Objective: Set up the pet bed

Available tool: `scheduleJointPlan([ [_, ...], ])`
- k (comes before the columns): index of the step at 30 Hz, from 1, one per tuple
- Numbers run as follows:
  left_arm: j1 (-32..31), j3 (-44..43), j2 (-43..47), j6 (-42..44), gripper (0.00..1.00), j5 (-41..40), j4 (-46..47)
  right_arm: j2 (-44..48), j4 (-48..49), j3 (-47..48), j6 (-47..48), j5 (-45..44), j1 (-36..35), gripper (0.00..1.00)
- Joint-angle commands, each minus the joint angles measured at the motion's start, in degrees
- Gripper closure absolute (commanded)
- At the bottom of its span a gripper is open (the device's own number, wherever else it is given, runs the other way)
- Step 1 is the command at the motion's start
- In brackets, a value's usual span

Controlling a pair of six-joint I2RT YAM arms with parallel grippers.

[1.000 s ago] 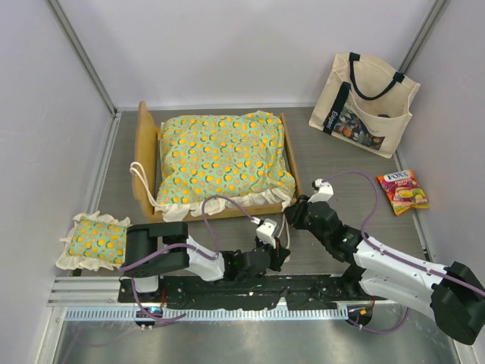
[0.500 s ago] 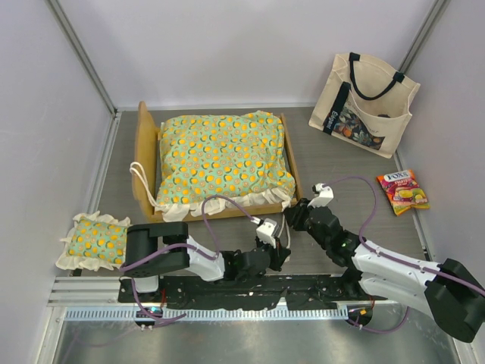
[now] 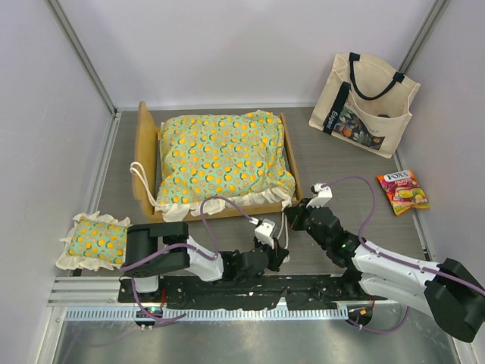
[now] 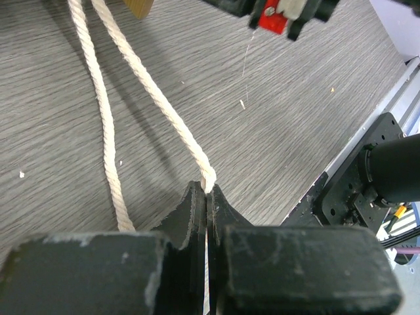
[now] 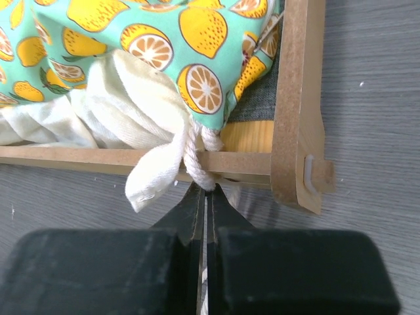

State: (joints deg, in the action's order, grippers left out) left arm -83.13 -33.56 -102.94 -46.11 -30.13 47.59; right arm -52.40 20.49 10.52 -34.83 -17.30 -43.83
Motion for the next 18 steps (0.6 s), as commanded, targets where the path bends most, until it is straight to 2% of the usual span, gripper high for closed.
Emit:
scheduleJointPlan([
  [1, 0.86, 0.95, 1.77, 0.05, 1.00, -1.42, 2.42, 4.23, -0.17, 0.81, 2.13, 1.03, -0.11, 0.99],
  [8, 3.41, 1.13, 5.11, -0.12, 1.00, 1.30, 0.84, 12.32, -13.44, 2.31, 3.01, 3.85, -0.02, 0.99],
  [13, 5.26, 0.87, 8.97, -0.04, 1.00, 4.20, -0.04, 13.82, -17.32, 2.22, 3.19, 4.29, -0.02, 0.99],
  [18, 6.93, 1.65, 11.61, -1.96, 1.00, 3.59, -2.23, 13.55, -18.73, 2.04, 3.10, 5.26, -0.02, 0.99],
])
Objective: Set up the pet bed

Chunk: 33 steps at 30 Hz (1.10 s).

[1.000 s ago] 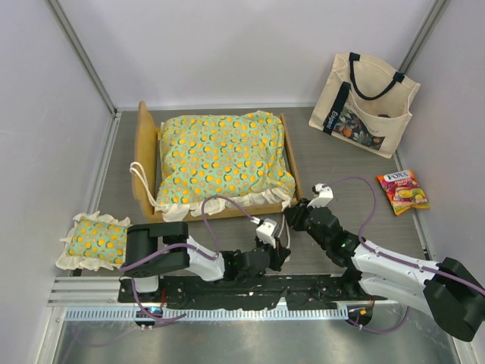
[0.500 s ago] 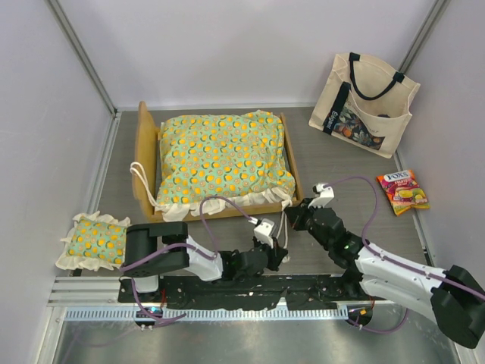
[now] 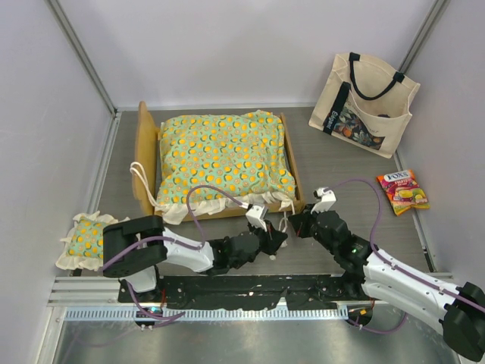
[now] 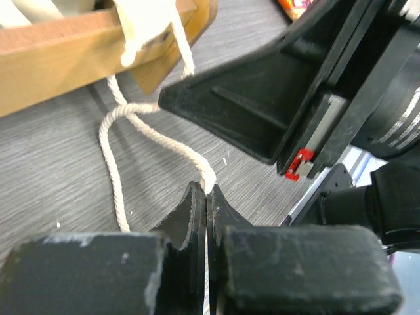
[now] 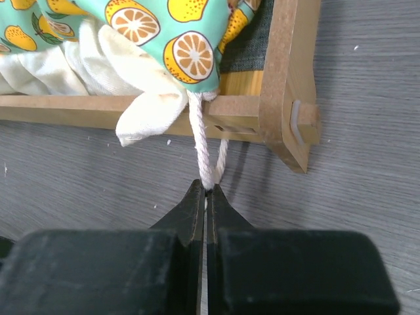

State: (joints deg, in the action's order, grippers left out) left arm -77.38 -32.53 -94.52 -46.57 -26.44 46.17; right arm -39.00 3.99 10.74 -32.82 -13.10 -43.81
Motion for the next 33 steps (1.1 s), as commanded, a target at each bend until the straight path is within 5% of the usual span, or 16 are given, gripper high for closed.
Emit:
scheduleJointPlan([
  [1, 1.53, 0.89, 3.55, -1.77, 1.00, -0.37, -1.00, 0.42, -2.58, 1.91, 1.18, 1.24, -0.05, 0.99],
  [11, 7.60, -0.77, 0.57, -6.61, 1.00, -0.11, 2.51, 2.79, -6.45, 2.18, 1.27, 4.13, -0.04, 0.99],
  [33, 16.04, -12.63, -12.35, -13.91, 1.00, 16.48, 5.52, 1.65, -6.63, 4.64, 1.27, 11.79, -0.05, 0.99],
])
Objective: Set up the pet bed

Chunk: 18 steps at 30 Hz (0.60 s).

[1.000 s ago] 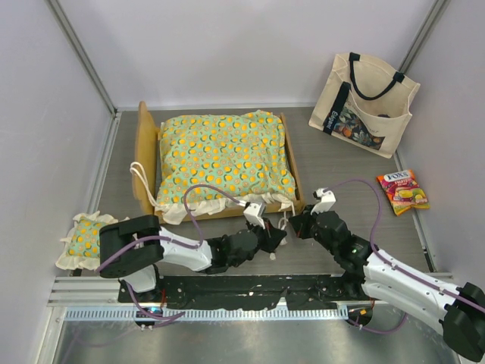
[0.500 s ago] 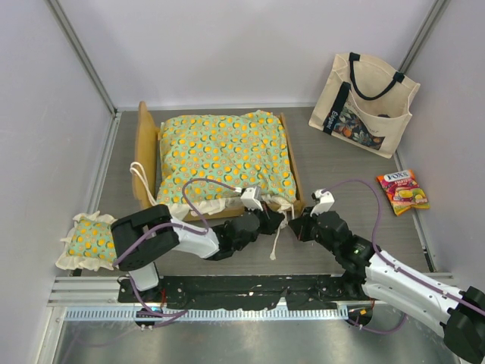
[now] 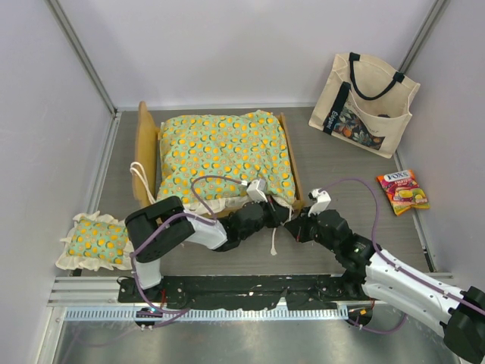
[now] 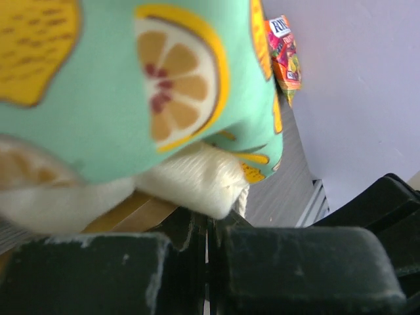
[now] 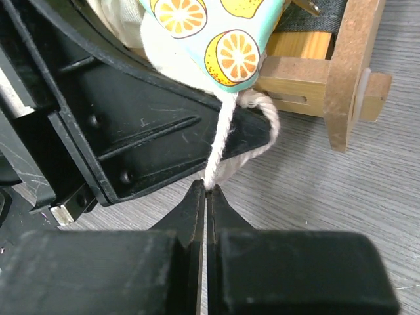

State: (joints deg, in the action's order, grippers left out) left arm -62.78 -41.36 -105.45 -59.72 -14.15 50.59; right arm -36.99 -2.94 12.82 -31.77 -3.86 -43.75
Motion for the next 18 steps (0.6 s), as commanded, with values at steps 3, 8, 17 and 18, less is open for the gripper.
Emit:
scheduleJointPlan([
  [3, 1.44, -7.93, -2.39, 1.01, 1.00, 8.50, -6.71, -0.36, 0.74, 3.35, 0.48, 1.58, -0.20, 0.99],
  [8, 1.17, -9.87, -2.83, 2.59, 1.00, 11.25, -14.62, -0.36, 2.32, 5.20, 0.83, 0.08, -0.20, 0.99],
  [17, -0.06, -11.63, -4.15, 8.30, 1.00, 13.89, -27.38, -0.63, 4.44, 6.60, 0.39, -2.82, -0.11, 0.99],
  [18, -0.14, -11.55, -4.06, 8.66, 0.99, 13.89, -27.73, -0.36, 4.35, 6.60, 0.31, -3.26, -0.20, 0.99],
])
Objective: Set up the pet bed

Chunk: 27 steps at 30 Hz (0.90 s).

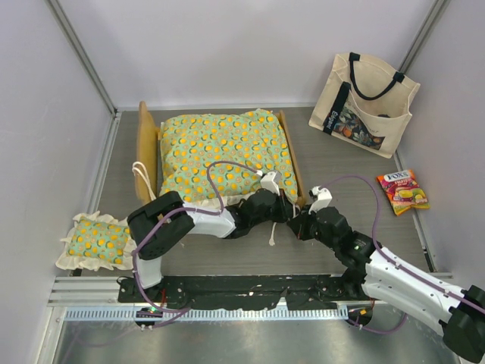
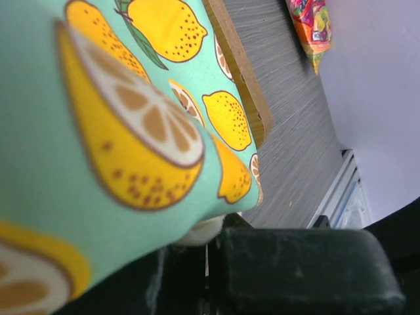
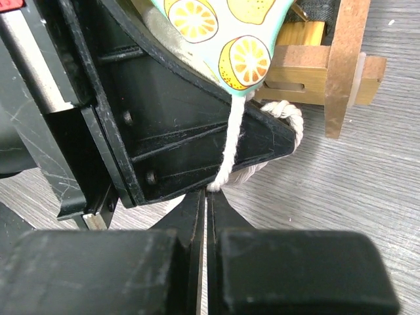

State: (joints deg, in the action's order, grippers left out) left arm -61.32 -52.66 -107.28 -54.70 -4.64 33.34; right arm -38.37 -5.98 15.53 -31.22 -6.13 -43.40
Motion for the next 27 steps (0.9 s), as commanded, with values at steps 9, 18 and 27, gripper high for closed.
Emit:
scheduleJointPlan([
  [9, -1.79, 1.42, 0.14, 5.48, 0.78, 4.12, -8.38, 3.21, 6.33, 1.88, -2.17, -2.75, -0.46, 0.99],
  [18, -1.79, 2.83, 1.46, 4.51, 1.00, 4.38, -6.80, 4.18, 6.33, 0.56, -3.32, -2.75, -0.46, 0.99],
  [27, -1.61, 4.33, 6.30, 3.45, 1.00, 1.13, -4.69, 4.62, 6.33, -1.02, -4.46, -2.13, -0.46, 0.99],
])
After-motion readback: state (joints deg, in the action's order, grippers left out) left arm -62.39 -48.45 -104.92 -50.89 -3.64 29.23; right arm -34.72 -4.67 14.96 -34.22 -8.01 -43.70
